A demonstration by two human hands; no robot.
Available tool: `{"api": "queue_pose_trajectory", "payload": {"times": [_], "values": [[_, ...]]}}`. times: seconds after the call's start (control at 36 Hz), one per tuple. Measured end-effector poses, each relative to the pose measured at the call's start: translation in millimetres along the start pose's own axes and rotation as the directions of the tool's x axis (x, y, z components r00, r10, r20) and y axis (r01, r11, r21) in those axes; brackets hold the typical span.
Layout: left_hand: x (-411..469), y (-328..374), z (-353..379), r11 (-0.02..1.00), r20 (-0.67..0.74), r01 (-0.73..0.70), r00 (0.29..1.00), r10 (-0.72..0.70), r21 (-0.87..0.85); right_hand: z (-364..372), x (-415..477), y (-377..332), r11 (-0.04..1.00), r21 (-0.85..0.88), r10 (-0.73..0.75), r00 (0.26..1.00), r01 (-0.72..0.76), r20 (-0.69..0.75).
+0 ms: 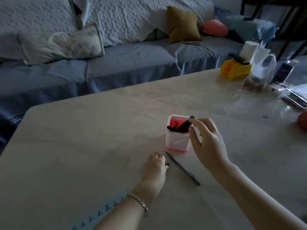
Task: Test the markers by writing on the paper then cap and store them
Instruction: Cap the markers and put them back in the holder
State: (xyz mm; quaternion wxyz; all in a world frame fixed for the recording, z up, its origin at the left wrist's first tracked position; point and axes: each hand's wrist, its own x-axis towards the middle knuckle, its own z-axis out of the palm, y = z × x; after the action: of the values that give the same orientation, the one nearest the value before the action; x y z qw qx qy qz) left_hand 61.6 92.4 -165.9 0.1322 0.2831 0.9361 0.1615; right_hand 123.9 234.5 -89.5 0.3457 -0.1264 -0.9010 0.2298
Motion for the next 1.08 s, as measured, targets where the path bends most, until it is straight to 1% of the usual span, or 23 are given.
{"api": "queue_pose_trajectory", "payload": {"times": [0.03,0.08,0.11,0.14,0.17,0.22,0.25,0.28,0.31,0.39,0.44,0.47,0.56,0.67,0.75,0.81,0.94,1.08], "values": [[-3,-2,0,1.000,-0.014,-0.002,1.000,0.002,-0.008,-2,-8,-1,1.000,0.010,-0.023,1.000,0.023,-0.016],[-10,-7,-3,0.998,-0.057,0.013,0.998,-0.017,-0.068,1,-26,1,0.998,-0.026,-0.058,0.998,0.059,0.037],[-15,-11,-6,0.993,-0.077,0.025,0.996,-0.035,-0.119,6,-35,2,0.996,-0.069,-0.056,0.992,0.064,0.111],[-22,-15,-10,0.983,-0.089,0.038,0.995,-0.055,-0.181,11,-42,2,0.992,-0.121,-0.016,0.977,0.043,0.214],[-29,-20,-14,0.969,-0.095,0.046,0.993,-0.072,-0.243,17,-47,2,0.984,-0.176,0.061,0.946,-0.004,0.319],[-44,-32,-22,0.949,-0.131,0.044,0.987,-0.089,-0.313,30,-55,6,0.952,-0.275,0.261,0.822,-0.133,0.506],[-52,-38,-26,0.944,-0.159,0.043,0.982,-0.101,-0.328,35,-57,7,0.931,-0.321,0.334,0.762,-0.175,0.555],[-59,-46,-30,0.936,-0.187,0.050,0.975,-0.122,-0.349,40,-58,7,0.915,-0.350,0.378,0.725,-0.198,0.576],[-66,-53,-34,0.923,-0.206,0.061,0.967,-0.149,-0.379,45,-58,6,0.904,-0.375,0.402,0.708,-0.206,0.581],[-86,-74,-46,0.870,-0.224,0.106,0.945,-0.238,-0.482,57,-59,1,0.889,-0.416,0.422,0.701,-0.195,0.575],[-96,-86,-53,0.815,-0.215,0.142,0.926,-0.309,-0.562,60,-60,-3,0.904,-0.387,0.396,0.699,-0.183,0.595],[-101,-90,-56,0.788,-0.218,0.150,0.915,-0.339,-0.597,61,-62,-7,0.922,-0.344,0.364,0.698,-0.178,0.617],[-111,-97,-66,0.731,-0.245,0.140,0.886,-0.394,-0.668,58,-69,-25,0.979,-0.141,0.205,0.720,-0.149,0.663],[-122,-94,-83,0.631,-0.253,0.077,0.874,-0.416,-0.772,44,-74,-57,0.991,0.126,-0.045,0.778,-0.044,0.627],[-131,-90,-93,0.595,-0.266,0.026,0.878,-0.398,-0.803,32,-74,-77,0.968,0.251,-0.158,0.801,0.010,0.578],[-137,-88,-99,0.572,-0.263,0.000,0.888,-0.377,-0.820,24,-73,-87,0.959,0.284,-0.180,0.806,0.016,0.564],[-147,-86,-105,0.540,-0.213,-0.021,0.931,-0.296,-0.841,14,-71,-98,0.956,0.288,-0.213,0.806,0.056,0.552],[-152,-85,-103,0.526,-0.175,-0.002,0.944,-0.279,-0.851,11,-72,-100,0.958,0.275,-0.226,0.806,0.081,0.547]]}}
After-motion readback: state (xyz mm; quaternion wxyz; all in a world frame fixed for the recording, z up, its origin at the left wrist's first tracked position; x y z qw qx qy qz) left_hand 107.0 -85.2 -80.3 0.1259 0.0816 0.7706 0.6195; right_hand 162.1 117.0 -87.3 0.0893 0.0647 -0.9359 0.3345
